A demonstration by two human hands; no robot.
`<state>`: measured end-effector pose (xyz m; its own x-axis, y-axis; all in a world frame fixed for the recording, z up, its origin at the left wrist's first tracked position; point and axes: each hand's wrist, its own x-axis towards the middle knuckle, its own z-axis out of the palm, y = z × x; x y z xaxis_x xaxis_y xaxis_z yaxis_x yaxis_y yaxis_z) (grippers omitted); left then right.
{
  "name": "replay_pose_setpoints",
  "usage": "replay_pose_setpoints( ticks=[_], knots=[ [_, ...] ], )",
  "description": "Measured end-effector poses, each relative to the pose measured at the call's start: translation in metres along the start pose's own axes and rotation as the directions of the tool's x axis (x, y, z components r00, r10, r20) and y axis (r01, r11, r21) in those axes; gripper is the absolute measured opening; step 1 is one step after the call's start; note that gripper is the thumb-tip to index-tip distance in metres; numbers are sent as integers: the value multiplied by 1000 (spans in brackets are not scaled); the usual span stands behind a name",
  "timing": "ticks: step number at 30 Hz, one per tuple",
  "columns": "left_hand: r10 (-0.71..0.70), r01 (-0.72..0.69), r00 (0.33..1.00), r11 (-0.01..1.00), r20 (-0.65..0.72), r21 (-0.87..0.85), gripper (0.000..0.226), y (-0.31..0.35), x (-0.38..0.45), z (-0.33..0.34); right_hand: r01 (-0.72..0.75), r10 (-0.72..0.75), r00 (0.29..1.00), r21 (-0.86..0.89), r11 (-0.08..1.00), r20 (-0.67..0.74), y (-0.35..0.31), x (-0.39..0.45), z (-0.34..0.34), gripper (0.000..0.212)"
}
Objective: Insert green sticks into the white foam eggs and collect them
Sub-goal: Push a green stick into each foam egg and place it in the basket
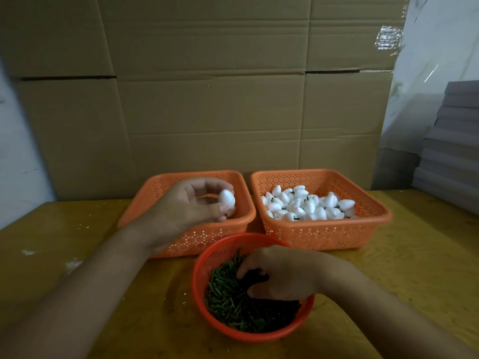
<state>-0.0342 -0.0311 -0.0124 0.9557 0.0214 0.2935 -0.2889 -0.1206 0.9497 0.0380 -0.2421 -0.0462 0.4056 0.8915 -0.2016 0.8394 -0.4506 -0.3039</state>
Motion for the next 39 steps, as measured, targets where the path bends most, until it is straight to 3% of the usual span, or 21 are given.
replay_pose_setpoints(
  ticks=[14, 19, 30, 34, 39],
  knots=[
    [-178, 172, 984, 922, 16, -347, 35, 5, -8, 11, -10, 10, 1000, 6, 1000, 4, 1, 2, 2, 41],
    [-264, 255, 964, 900, 23, -354, 41, 5, -8, 17, -13, 13, 1000, -2, 1000, 8, 1, 2, 1, 41],
    [-250, 274, 962, 901, 114, -337, 34, 11, -13, 22, -6, 7, 1000, -10, 1000, 12, -1, 0, -1, 42],
    [-213, 250, 967, 903, 141, -349, 15, 12, -14, 23, -9, 9, 1000, -11, 1000, 13, -2, 0, -1, 42],
    [-145, 155, 988, 939, 55, -307, 32, 9, -16, 27, -14, 14, 1000, -7, 1000, 5, -2, 0, 0, 42]
  ],
)
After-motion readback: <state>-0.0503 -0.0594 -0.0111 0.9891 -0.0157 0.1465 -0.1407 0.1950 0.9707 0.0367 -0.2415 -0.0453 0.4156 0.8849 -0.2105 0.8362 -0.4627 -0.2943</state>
